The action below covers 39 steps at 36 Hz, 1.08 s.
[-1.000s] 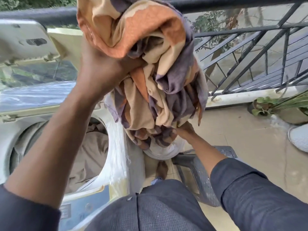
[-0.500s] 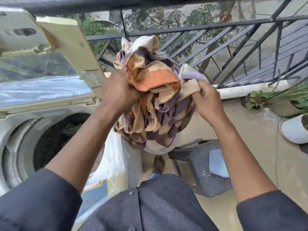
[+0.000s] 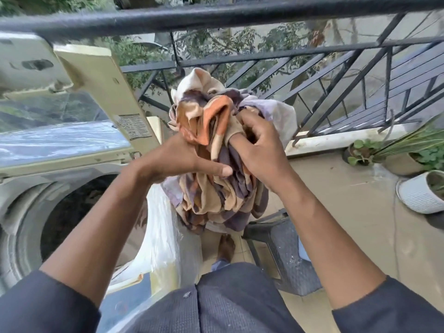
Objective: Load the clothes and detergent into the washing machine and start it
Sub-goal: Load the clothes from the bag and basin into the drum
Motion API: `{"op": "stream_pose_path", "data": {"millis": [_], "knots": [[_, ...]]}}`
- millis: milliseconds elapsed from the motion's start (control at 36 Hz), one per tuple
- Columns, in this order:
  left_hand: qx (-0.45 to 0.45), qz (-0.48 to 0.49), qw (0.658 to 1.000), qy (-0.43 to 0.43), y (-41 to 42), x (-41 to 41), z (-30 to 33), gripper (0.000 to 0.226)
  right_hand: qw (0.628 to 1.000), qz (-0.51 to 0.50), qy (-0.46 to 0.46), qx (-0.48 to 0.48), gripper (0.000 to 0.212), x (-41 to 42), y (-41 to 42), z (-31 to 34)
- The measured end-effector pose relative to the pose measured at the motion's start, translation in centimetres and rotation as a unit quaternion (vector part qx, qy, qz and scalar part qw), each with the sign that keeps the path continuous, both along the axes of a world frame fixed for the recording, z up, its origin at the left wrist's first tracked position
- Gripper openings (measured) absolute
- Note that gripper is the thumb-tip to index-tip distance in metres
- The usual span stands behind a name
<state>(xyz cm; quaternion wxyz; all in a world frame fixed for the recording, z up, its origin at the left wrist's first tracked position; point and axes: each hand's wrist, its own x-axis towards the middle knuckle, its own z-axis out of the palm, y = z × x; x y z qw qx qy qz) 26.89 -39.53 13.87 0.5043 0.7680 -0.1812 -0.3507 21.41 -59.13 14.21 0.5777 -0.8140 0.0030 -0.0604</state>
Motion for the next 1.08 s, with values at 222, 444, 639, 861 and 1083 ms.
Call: {"op": "stream_pose_path", "data": {"millis": [222, 444, 639, 861, 1083], "knots": [[0.021, 0.17, 0.957, -0.233, -2.3, -3.0, -2.0, 0.08, 1.0, 0.024, 0.009, -0.014, 0.008, -0.6, 2.3, 0.9], [0.182, 0.336, 0.899, -0.211, -2.5, -2.7, -3.6, 0.048, 0.995, 0.081, 0.03, -0.045, 0.014, -0.4, 1.4, 1.6], [0.176, 0.413, 0.869, -0.206, -2.6, -1.7, -3.7, 0.083, 0.999, -0.001, 0.012, 0.038, 0.027, -1.9, 1.7, -1.1], [0.096, 0.45, 0.859, -0.224, -2.5, -0.5, -0.8, 0.08, 0.968, -0.203, 0.147, -0.001, 0.043, -4.8, -0.4, -11.2], [0.053, 0.453, 0.857, -0.24, -3.0, -0.4, 3.7, 0.081, 0.865, -0.077, 0.464, -0.176, 0.122, -2.2, -1.4, -18.3]]}}
